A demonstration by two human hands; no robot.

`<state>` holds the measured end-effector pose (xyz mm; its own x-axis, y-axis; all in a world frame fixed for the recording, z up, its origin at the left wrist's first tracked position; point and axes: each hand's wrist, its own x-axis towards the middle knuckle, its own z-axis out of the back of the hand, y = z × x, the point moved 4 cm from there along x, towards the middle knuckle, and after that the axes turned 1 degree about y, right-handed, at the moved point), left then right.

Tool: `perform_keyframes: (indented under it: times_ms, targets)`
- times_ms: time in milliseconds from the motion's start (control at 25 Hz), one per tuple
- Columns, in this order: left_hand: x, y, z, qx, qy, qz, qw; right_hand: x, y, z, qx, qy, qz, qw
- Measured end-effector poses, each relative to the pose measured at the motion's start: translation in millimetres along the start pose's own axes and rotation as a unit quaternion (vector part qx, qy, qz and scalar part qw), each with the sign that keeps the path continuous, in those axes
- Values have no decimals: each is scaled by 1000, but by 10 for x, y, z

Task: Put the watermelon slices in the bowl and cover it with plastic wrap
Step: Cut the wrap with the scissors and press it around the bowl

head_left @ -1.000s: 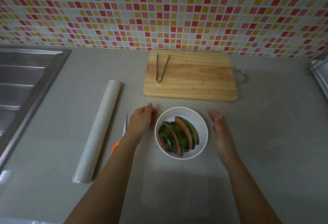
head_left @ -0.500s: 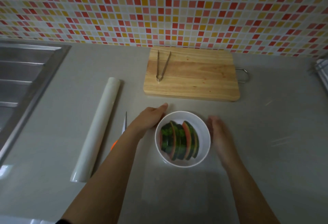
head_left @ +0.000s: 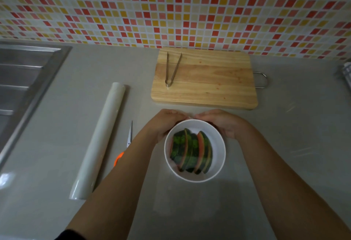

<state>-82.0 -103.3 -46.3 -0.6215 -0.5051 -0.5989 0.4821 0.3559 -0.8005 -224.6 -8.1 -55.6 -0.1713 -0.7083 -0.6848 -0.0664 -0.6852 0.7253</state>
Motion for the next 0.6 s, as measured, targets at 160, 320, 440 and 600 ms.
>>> perform_keyframes:
  times_ms: [160, 320, 440, 600]
  targets:
    - [28, 61, 4, -32, -27, 43, 998, 41, -48, 22, 43, -47, 13, 998]
    - [43, 66, -9, -79, -28, 54, 995, 63, -75, 6, 33, -69, -6, 997]
    - [30, 34, 8, -36, -28, 33, 998, 44, -61, 26, -6, -72, 5, 997]
    - [36, 67, 33, -83, -2, 47, 995, 30, -88, 60, -40, -71, 27, 996]
